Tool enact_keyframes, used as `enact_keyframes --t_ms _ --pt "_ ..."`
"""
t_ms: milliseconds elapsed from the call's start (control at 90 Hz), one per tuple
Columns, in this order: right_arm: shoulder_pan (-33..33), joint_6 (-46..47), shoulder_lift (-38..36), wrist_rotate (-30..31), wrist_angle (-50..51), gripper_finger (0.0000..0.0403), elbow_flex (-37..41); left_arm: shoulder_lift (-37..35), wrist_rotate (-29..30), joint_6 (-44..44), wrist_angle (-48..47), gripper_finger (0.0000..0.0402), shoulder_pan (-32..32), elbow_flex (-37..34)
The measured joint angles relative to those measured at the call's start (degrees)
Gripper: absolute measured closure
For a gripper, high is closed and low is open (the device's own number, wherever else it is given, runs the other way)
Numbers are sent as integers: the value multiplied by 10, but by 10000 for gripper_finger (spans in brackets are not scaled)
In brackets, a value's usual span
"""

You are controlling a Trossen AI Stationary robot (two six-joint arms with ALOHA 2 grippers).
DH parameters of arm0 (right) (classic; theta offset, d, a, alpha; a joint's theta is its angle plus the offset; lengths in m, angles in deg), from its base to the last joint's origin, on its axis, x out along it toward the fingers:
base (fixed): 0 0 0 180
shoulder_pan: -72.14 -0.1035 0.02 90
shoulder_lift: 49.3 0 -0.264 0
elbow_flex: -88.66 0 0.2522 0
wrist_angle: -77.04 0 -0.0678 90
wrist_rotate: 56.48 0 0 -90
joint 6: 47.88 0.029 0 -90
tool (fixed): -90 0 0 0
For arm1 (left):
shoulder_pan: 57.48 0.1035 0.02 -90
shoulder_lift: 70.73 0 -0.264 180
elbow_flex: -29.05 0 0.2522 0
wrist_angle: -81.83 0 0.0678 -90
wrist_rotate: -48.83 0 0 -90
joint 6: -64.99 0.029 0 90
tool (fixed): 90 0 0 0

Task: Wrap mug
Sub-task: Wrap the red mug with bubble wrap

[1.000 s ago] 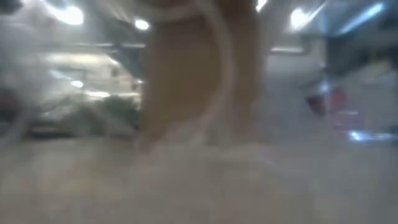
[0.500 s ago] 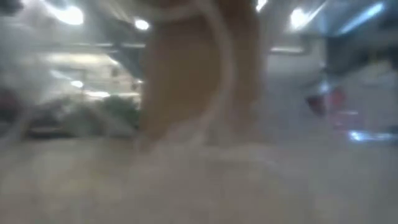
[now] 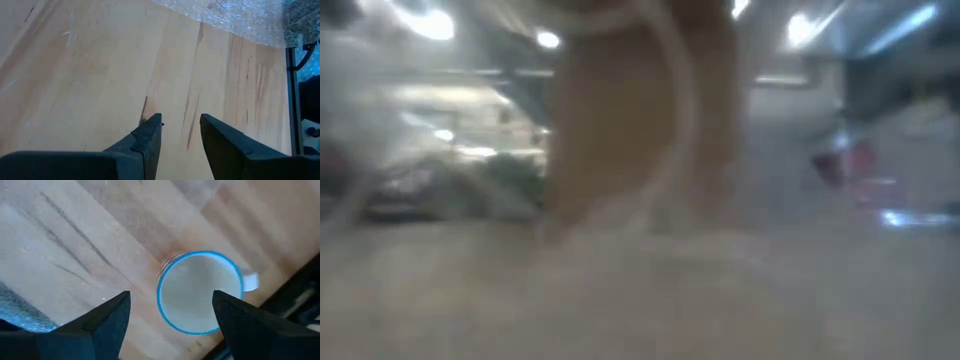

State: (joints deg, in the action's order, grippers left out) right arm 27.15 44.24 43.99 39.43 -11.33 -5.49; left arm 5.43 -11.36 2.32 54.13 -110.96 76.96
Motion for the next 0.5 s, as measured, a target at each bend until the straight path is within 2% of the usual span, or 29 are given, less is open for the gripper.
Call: enact_keyframes --t_ms 122,367,500 --pt "0 26 -23 -12 -80 135 66 0 0 0 0 282 0 0" --pt "5 28 -24 -31 -165 137 148 0 0 5 0 282 0 0" --pt "5 23 -24 -41 -204 178 175 0 0 2 0 282 0 0"
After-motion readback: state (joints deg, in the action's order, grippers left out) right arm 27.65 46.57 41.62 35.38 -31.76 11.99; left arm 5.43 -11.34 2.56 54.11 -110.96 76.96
